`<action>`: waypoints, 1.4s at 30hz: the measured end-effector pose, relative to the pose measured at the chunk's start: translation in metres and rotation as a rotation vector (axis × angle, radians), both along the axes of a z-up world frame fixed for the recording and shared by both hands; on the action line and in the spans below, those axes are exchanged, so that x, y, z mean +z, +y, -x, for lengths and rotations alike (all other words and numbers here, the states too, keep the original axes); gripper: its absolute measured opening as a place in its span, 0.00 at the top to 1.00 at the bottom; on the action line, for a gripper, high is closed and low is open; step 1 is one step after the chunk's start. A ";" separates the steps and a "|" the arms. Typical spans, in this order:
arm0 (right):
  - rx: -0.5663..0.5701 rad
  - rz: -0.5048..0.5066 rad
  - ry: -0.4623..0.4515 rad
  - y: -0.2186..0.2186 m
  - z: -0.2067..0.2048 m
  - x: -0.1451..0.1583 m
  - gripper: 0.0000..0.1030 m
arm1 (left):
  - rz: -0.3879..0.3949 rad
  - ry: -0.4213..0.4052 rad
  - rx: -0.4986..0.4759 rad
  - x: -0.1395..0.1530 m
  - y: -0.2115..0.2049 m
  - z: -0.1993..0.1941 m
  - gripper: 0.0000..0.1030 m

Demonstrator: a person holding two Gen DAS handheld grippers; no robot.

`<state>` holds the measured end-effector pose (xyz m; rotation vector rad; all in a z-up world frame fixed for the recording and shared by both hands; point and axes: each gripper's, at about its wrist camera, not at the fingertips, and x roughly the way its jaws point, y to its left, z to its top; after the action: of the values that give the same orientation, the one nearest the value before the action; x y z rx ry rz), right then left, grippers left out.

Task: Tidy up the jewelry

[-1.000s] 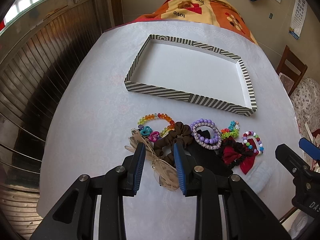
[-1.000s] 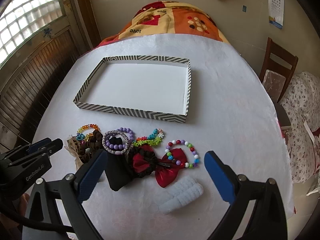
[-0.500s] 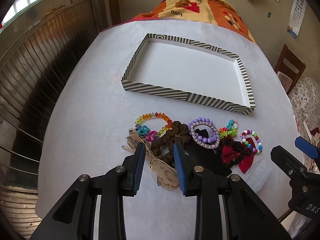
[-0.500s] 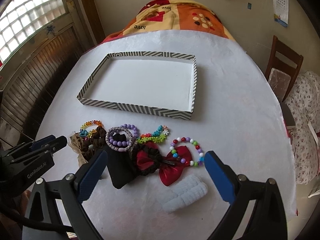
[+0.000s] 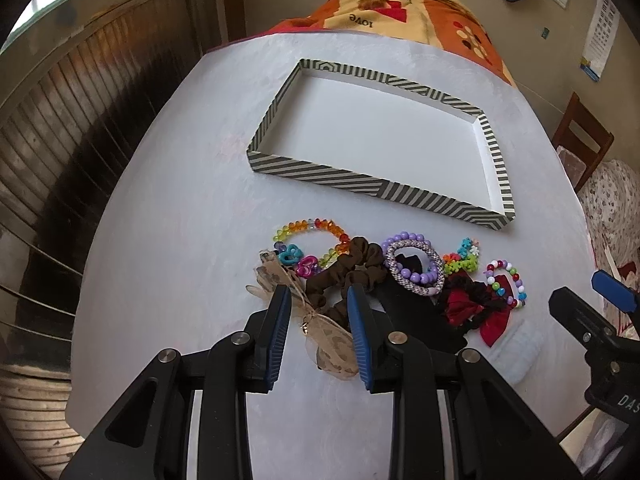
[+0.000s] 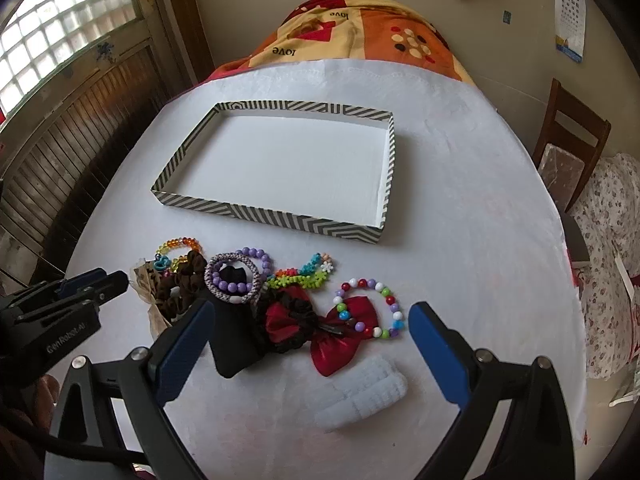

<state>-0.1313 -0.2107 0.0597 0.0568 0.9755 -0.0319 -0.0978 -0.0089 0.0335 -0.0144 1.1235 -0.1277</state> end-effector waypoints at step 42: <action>0.411 -0.209 0.268 0.031 -0.101 -0.097 0.61 | 0.099 0.241 0.074 -0.062 0.046 -0.097 0.79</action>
<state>-0.0302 -0.1800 -0.0373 0.0438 1.2406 0.4505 -0.0011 0.0375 -0.0287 -0.1638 1.3544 -0.1173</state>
